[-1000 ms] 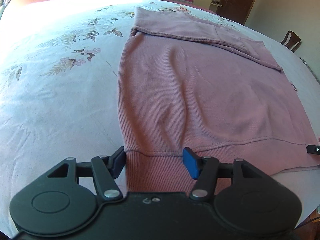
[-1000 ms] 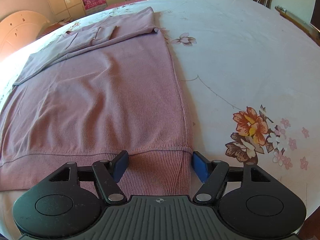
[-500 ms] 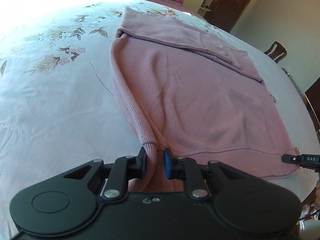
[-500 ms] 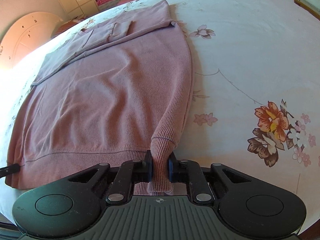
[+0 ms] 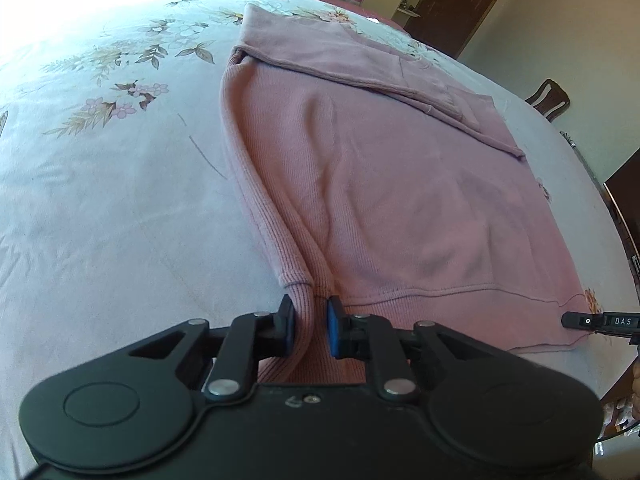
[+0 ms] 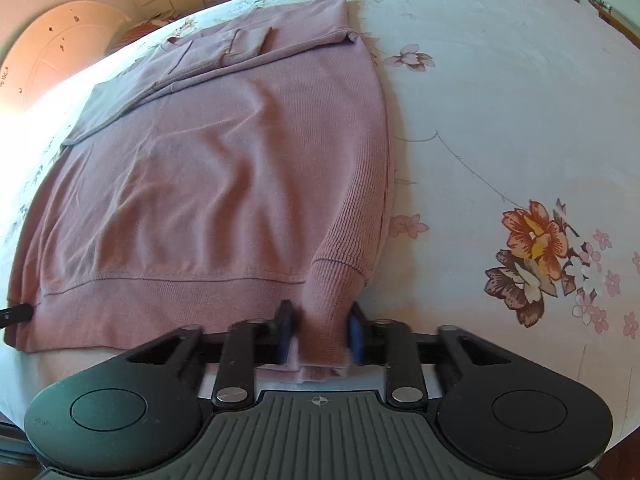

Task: Fold small clothes
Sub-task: 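Grasp the ribbed hem with both grippers, then lift the hem with both grippers and fold it up onto the collar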

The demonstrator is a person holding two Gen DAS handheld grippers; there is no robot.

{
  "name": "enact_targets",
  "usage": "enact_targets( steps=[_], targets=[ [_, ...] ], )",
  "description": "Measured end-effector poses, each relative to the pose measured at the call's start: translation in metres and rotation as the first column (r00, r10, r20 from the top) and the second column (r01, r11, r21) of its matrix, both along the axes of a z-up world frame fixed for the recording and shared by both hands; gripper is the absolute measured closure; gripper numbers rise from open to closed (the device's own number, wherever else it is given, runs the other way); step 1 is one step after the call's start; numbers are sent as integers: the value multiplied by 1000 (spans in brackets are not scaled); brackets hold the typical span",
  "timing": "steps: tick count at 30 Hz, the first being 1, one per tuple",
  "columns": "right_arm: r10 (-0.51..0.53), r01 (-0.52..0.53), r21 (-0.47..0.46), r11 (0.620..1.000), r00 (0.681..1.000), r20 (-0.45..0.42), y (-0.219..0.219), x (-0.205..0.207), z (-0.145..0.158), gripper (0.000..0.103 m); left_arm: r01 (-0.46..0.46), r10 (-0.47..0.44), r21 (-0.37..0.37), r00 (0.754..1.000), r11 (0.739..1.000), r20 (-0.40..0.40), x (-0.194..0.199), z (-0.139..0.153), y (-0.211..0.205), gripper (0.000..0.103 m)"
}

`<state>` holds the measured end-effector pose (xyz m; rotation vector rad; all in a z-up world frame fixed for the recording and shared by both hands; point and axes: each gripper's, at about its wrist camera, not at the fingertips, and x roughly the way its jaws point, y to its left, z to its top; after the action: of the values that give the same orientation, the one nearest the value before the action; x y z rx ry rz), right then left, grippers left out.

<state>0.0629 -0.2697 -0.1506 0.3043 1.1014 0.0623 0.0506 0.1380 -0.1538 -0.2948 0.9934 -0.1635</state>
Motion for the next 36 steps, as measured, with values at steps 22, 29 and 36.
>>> enact_targets(
  steps=[22, 29, 36],
  targets=[
    [-183, 119, 261, 958, 954, 237, -39, 195, 72, 90, -93, 119, -102, 952, 990, 282, 186, 77, 10, 89],
    [-254, 195, 303, 933, 952, 169, -52, 280, 42, 90, -156, 170, -83, 963, 984, 209, 277, 55, 7, 88],
    [-313, 269, 361, 893, 948, 67, -69, 320, 12, 84, -210, 200, 41, 966, 977, 166, 316, 29, 15, 77]
  ],
)
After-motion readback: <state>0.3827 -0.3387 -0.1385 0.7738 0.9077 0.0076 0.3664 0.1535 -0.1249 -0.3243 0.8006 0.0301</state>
